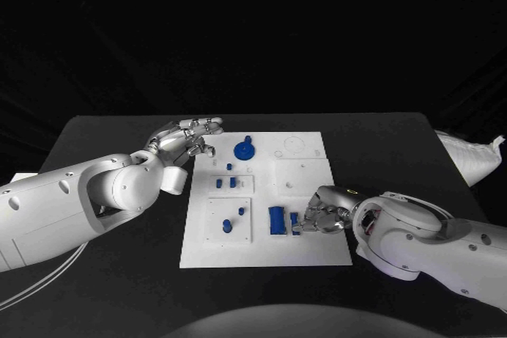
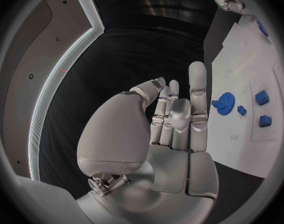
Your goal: Assemble the parts on the task board
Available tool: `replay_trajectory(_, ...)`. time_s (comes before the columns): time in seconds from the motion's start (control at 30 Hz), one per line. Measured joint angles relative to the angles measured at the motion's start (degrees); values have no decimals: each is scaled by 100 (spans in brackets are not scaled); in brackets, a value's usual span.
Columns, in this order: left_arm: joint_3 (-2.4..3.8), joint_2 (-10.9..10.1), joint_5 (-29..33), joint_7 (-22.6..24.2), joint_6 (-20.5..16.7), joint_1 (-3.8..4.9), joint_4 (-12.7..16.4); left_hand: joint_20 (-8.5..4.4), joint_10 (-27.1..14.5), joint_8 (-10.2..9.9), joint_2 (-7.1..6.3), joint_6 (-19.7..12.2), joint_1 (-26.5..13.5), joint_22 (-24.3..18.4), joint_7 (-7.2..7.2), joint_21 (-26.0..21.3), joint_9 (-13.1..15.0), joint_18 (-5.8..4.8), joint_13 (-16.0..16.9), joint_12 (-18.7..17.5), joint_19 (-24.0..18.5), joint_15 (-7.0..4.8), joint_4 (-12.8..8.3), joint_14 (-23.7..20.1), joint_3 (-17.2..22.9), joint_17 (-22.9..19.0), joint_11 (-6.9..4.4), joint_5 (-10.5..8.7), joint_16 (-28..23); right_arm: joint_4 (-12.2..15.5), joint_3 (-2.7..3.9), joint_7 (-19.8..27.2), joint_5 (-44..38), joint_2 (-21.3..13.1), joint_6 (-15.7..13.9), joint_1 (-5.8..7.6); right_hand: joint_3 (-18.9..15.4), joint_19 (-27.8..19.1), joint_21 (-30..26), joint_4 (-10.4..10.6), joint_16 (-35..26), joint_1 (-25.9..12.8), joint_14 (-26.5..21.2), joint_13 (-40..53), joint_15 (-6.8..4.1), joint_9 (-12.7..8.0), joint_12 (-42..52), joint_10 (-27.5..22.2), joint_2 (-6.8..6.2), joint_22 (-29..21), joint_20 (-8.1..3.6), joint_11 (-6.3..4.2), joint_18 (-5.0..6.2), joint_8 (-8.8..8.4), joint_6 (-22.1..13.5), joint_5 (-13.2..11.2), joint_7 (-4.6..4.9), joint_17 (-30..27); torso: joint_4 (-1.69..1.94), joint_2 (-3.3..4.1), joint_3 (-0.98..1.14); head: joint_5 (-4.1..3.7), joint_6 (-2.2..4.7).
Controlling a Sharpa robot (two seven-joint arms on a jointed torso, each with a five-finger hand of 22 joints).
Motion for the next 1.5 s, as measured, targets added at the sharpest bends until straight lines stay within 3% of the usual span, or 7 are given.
replay_trajectory(0.27,-1,4,0,-1,0,-16,-39,0,0,0,0,0,0,-5,0,0,0,0,0,13,0,19,0,-19,0,-35,0,0,0,-100,16,650,924,-213,-253,151,-257,-135,-451,98,-316,-31,-4,21,105,-83,-854,-27,5,-592,67,154,5,-315,-493,63,170,-1,-14,-23,-10,-13,65)
replay_trajectory(0.5,-3,105,26,9,-7,-55,-251,62,-188,26,11,-83,-164,-61,39,-135,0,2,0,79,-190,64,85,-463,-85,-759,40,0,-383,-690,26,2474,3063,-133,-694,538,-55,-909,-2084,-579,-1694,1120,-85,-1161,364,-421,-3470,-1072,238,-2538,282,437,395,-847,-1098,370,505,-1200,-71,-135,-58,-19,202)
replay_trajectory(0.57,-3,143,47,16,-15,-69,-346,89,-297,58,38,-114,-235,-131,52,-258,0,0,-3,111,-347,106,127,-863,-159,-1477,68,-22,-816,-954,29,3027,3739,-23,-837,634,53,-1216,-2862,-809,-2478,1454,-338,-1886,388,-552,-4499,-1453,250,-3383,324,486,564,-967,-1124,228,514,-2015,-91,-191,-80,-4,243)
replay_trajectory(0.77,-3,315,115,55,-48,-86,-678,251,-473,134,38,-143,-235,-746,82,-1221,0,0,-174,14,-1395,272,148,-1958,-213,-2753,165,-92,-2851,-1754,34,4156,5269,399,-1084,730,238,-1760,-4330,-1021,-5001,1805,-1162,-3579,583,-948,-6173,-1788,272,-4564,491,623,580,-1176,-1057,73,672,-4030,-153,-376,-144,23,381)
replay_trajectory(1.03,-1,747,232,250,-215,-90,-1336,737,-328,-47,38,-194,-234,-1786,134,-2556,-15,0,-382,-615,-2819,719,222,-2414,-189,-3850,310,-112,-5087,-3076,83,5056,6536,1221,-1054,753,468,-2597,-6316,-995,-7553,1876,-2126,-5865,1180,-1607,-7304,-1977,247,-5899,1095,1036,580,-1198,-1236,41,906,-5676,-175,-570,-156,-1,620)
replay_trajectory(1.2,1,965,295,399,-368,-90,-1597,971,-379,-198,43,-200,-229,-2187,133,-2819,-16,81,-382,-950,-3085,811,216,-2344,-265,-4166,361,-112,-5721,-3648,112,5357,6902,1564,-965,755,499,-2412,-6915,-1157,-8113,1695,-2017,-6647,1296,-1984,-7304,-2007,264,-6397,1251,1088,580,-1198,-1273,41,921,-6331,-160,-650,-127,-5,762)
replay_trajectory(1.5,15,904,262,390,-501,-162,-1410,542,-2101,-608,332,-1891,-2354,-2829,-179,-3106,-296,-98,-643,-1329,-4396,590,110,-3895,-953,-4518,134,-410,-6170,-3383,49,5356,6977,1503,-1113,756,394,-4102,-7230,-1369,-8536,-734,-3819,-6945,906,-2298,-7580,-3831,232,-6692,904,884,441,-1421,-2867,-188,628,-6710,-158,-679,-104,31,868)
